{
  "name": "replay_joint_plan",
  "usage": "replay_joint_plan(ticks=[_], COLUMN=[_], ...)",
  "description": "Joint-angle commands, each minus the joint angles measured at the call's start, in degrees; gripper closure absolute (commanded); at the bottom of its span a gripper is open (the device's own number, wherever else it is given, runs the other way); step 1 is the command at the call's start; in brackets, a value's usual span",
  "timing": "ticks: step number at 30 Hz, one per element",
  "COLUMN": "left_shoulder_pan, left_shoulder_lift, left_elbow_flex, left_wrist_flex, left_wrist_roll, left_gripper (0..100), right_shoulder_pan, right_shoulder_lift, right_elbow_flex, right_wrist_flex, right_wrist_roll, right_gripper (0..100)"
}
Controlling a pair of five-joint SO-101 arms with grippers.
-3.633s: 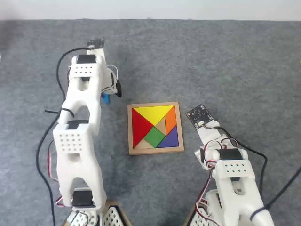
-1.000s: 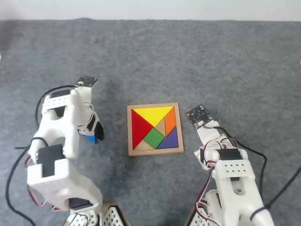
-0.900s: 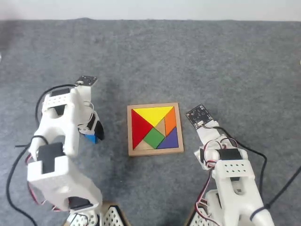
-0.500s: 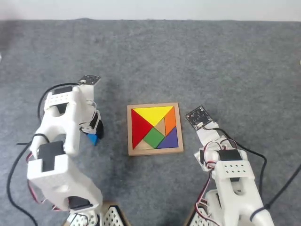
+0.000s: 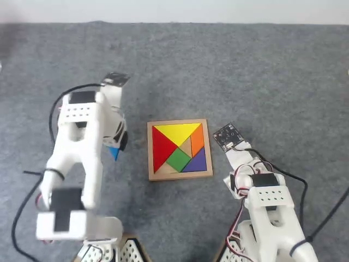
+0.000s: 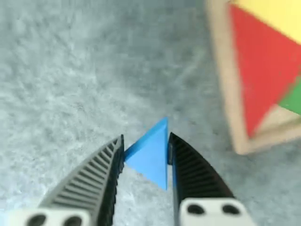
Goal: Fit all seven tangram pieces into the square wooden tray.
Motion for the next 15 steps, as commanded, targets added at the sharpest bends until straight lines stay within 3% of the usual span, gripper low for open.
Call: replay_joint_plan(ticks=[1, 6, 9, 15], left_shoulder_pan=[6.9, 19.7, 26.5, 30.2], left_shoulder_lift=[-7.7, -7.0, -4.6, 0.1], left_elbow_flex=[-0.7, -1.1, -0.7, -0.3], left_wrist_flex=[3.3, 2.8, 1.8, 0.4], left_wrist_roll=[-3.8, -11.3, -22.4, -34.3], left_gripper=[91, 91, 91, 91], right_shoulder_pan=[-0.5, -0.5, -0.5, -0.5], right_shoulder_lift=[-1.4, -1.3, -1.3, -1.3], right_elbow_flex=[-0.4, -0.4, -0.4, -0.4], right_wrist_flex=[-0.8, -0.8, -0.8, -0.8], right_wrist_roll=[0.7, 0.7, 0.7, 0.7], right_gripper=[73.5, 73.5, 73.5, 73.5])
